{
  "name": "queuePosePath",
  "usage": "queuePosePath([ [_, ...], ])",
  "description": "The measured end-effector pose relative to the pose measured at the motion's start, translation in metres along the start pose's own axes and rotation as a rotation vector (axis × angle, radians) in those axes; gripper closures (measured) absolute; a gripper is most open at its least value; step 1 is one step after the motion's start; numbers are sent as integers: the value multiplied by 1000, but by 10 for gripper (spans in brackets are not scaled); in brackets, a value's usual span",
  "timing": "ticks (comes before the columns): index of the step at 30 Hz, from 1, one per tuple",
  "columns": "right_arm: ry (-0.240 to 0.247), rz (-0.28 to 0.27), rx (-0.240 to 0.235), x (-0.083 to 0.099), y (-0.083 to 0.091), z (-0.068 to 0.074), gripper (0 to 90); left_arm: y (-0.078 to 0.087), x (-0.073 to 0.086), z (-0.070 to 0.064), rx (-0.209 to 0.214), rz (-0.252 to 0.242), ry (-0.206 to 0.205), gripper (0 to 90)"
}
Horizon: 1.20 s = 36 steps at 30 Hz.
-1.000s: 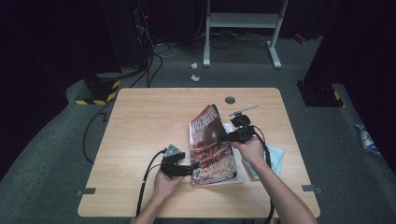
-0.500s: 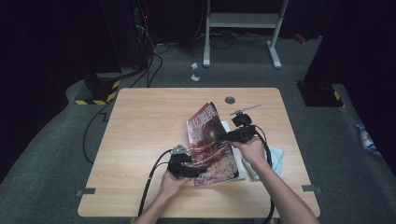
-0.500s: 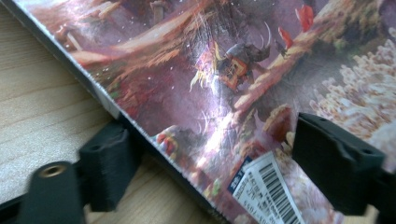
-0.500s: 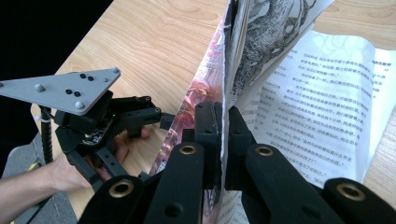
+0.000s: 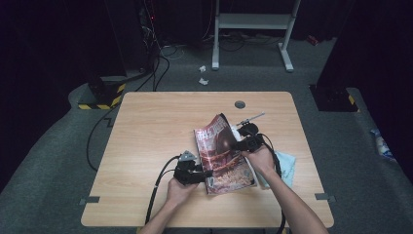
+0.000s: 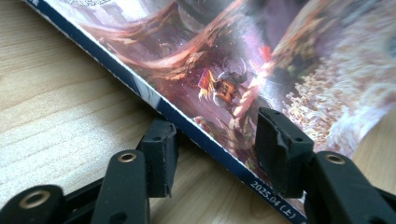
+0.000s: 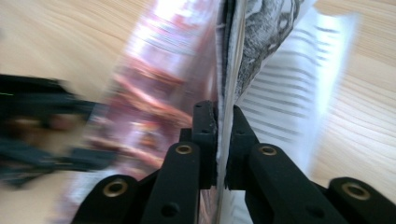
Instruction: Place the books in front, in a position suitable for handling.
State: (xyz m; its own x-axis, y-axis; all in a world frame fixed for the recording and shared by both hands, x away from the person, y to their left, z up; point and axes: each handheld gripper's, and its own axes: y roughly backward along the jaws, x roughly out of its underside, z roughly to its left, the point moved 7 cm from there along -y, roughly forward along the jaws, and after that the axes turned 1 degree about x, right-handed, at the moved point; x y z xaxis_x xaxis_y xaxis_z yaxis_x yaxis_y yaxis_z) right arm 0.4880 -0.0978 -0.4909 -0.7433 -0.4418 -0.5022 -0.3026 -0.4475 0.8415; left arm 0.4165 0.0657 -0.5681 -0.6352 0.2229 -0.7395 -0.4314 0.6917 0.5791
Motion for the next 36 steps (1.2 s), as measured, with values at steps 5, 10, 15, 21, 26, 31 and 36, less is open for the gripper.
queuePosePath([
  [5, -22, 102, 92, 11, -10, -15, 694, 2, 1, 0, -28, 11, -14, 541],
  [10, -58, 158, 117, 30, -9, -32, 669, 5, 1, 3, -37, 18, 3, 545],
  [15, -85, 175, 132, 47, -2, -47, 840, 6, 1, 3, -35, 23, 18, 545],
  [21, -38, 249, 171, 61, -12, -50, 892, 7, 1, 3, -47, 31, 47, 527],
  [26, -15, 274, 193, 66, -21, -45, 894, 18, 9, 0, -47, 37, 94, 462],
  [31, -12, 267, 191, 68, -21, -44, 895, 20, 12, -4, -29, 55, 106, 457],
  [36, -21, 255, 171, 70, -21, -40, 896, 12, 10, -11, 14, 44, 130, 465],
])
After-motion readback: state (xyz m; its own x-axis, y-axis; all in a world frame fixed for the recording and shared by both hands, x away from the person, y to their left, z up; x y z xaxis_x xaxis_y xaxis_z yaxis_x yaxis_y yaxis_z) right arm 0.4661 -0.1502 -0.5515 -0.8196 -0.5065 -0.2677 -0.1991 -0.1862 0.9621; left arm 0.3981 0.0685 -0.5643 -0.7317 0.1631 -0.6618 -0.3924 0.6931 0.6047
